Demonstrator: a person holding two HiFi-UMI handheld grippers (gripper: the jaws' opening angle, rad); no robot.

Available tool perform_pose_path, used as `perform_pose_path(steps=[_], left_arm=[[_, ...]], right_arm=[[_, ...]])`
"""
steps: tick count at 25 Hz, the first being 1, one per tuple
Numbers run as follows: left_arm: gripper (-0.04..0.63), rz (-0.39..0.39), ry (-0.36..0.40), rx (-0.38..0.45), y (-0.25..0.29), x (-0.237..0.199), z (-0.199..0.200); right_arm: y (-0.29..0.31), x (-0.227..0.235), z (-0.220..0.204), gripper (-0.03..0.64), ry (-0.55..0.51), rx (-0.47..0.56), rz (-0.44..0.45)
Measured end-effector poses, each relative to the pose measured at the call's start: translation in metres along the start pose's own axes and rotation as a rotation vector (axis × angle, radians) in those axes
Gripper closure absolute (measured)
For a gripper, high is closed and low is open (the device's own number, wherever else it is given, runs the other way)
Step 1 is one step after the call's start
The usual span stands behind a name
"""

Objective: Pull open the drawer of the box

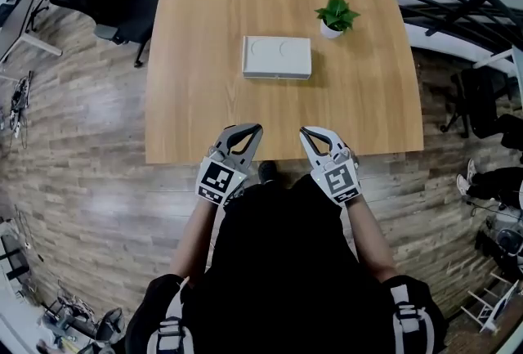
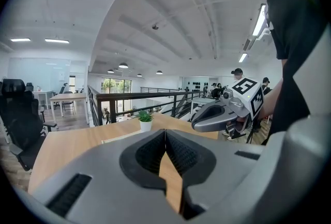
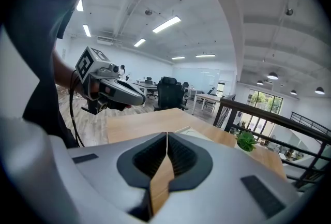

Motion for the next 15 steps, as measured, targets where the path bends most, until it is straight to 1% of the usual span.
perform_pose_path(steps=[5, 9, 15], left_arm=[[0.572, 0.004, 0.001, -0.007, 0.005, -0.005, 0.001], [0.572, 0.016, -0.003, -0.026, 0.009, -0.005, -0.001], [0.572, 0.066, -0.025, -0.041, 0.028, 0.001, 0.004]], right_arm=[[0.005, 0.006, -0.007, 0.592, 0.016, -0.014, -0.001], [0.008, 0.016, -0.005, 0.592, 0.019, 0.000, 0.005], [0.006, 0.037, -0.010, 0.592, 0.008, 0.003, 0.058]])
Point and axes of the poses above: the fingertips, and each gripper's own axes: y forward along the fingers, x to its right, z out of its top, the point moved 2 cm from there along -y, backward along the fingers, and after that the axes turned 2 degrees about x, right-handed, at the moved point
